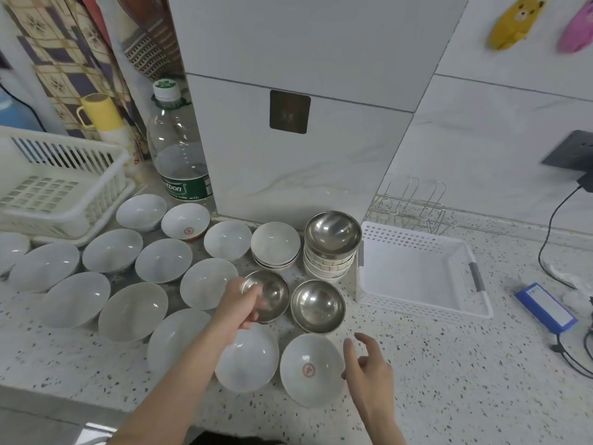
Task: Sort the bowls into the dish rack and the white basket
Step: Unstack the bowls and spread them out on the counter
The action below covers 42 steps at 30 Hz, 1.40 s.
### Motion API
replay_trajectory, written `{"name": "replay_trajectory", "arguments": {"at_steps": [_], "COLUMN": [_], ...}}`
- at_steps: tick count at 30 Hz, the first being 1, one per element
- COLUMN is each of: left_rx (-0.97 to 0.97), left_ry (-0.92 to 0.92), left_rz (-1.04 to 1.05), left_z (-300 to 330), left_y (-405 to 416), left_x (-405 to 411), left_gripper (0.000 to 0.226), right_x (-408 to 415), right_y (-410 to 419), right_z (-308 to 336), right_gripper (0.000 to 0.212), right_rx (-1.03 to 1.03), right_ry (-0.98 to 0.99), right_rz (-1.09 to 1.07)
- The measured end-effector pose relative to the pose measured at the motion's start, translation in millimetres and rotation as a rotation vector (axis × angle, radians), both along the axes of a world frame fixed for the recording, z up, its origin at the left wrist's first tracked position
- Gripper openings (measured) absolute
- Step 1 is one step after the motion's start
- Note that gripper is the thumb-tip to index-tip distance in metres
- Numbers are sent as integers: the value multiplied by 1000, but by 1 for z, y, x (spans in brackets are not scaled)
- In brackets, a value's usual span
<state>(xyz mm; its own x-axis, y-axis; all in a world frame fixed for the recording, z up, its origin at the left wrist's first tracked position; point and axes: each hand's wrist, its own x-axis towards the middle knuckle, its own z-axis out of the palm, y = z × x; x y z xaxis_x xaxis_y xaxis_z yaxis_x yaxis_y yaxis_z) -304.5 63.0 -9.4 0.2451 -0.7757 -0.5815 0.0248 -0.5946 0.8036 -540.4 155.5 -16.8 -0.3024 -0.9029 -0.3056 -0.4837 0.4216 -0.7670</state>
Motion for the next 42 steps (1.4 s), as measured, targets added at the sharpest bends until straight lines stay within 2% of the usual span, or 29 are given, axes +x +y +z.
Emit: {"name": "replay_trajectory", "arguments": {"at_steps": [3, 6, 12, 18, 21, 23, 25, 30, 42], "left_rx": [13, -18, -20, -109, -129, -138, -134, -123, -129], "left_ry": [-44, -83, -110, -193, -176, -160, -152, -166, -205], "left_rz": [-59, -134, -251, -284, -283, -285, -293, -306, -411], "left_z": [-1, -5, -9, -9, -11, -12, -13, -13, -4], "left_y": [-26, -50, -77, -87, -90, -93, -96, -104, -111], "left_x": [13, 21, 25, 28, 29, 29, 30, 33, 39], "left_gripper": [49, 59, 49, 27, 32, 44, 54, 64, 61], "right_x": [19, 38, 64, 80, 88, 92, 95, 102, 121], "right_y": [-25, -45, -61, -66, -66, -66, -66, -70, -85], "right_z": [10, 18, 21, 20, 19, 20, 21, 23, 19], "right_gripper": [22, 16, 12, 10, 6, 3, 5, 8, 10], "right_rx": [-47, -80, -77, -8, 26, 41, 54, 74, 104], "right_ry": [-6, -44, -30, 0, 29, 35, 39, 58, 69], "right_rz": [-5, -31, -21, -34, -35, -43, -50, -67, -90]}}
